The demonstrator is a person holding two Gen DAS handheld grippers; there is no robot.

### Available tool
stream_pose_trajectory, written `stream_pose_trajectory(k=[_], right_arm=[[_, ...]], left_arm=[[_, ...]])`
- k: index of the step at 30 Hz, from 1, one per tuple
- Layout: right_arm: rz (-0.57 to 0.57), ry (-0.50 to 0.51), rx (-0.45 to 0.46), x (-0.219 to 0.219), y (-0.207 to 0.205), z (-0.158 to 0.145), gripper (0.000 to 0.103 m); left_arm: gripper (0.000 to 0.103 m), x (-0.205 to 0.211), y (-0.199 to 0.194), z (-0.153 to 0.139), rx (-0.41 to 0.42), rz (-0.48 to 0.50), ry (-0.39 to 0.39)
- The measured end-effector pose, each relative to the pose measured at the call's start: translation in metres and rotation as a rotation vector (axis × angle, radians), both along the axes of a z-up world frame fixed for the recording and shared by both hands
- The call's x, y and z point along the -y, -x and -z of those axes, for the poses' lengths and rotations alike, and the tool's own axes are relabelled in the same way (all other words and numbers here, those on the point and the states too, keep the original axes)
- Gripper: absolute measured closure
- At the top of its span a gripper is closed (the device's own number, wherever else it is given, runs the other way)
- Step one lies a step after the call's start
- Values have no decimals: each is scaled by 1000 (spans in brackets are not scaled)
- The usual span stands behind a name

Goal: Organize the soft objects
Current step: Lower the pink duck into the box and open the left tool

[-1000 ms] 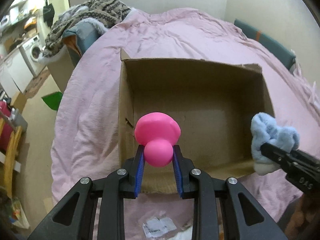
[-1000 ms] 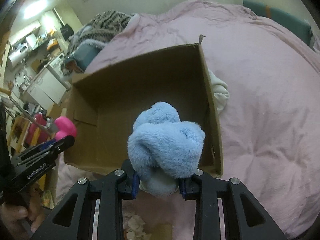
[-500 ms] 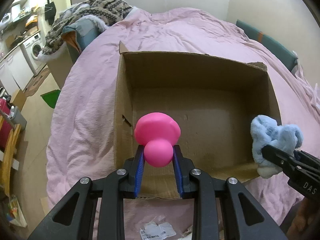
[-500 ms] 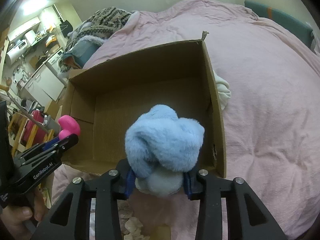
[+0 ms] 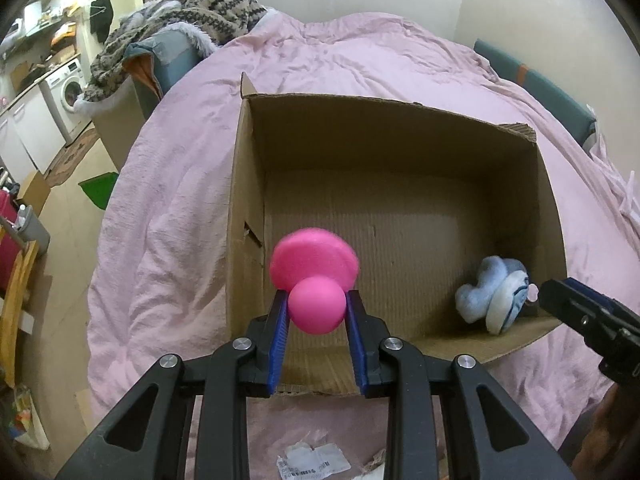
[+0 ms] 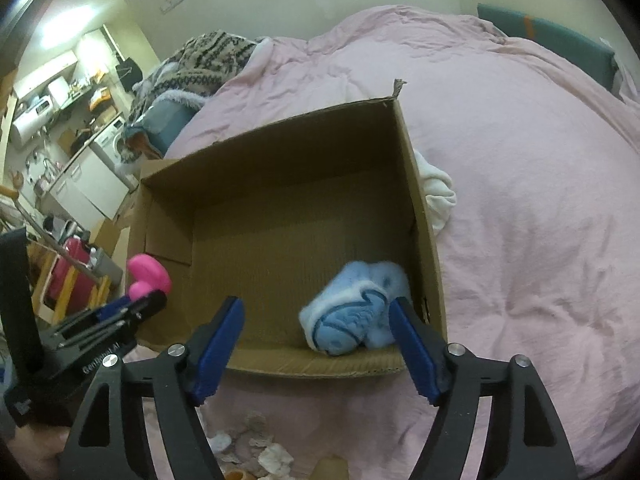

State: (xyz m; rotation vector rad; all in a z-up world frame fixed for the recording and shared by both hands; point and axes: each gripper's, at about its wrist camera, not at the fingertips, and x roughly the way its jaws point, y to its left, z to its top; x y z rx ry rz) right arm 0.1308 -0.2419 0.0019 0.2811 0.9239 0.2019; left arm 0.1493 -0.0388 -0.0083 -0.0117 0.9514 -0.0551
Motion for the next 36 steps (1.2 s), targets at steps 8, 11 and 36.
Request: stream_pose_trajectory(k=[8, 11, 36], right_arm=[[8, -22, -2, 4, -2, -1, 16], [35, -55, 12, 11, 1, -4, 0], [75, -99, -40, 24, 6, -5, 0]], left_arm=[[34, 0, 2, -3, 7, 2, 17], [34, 0, 2, -3, 4, -3, 12], [34, -15, 25, -20, 44, -41, 39]])
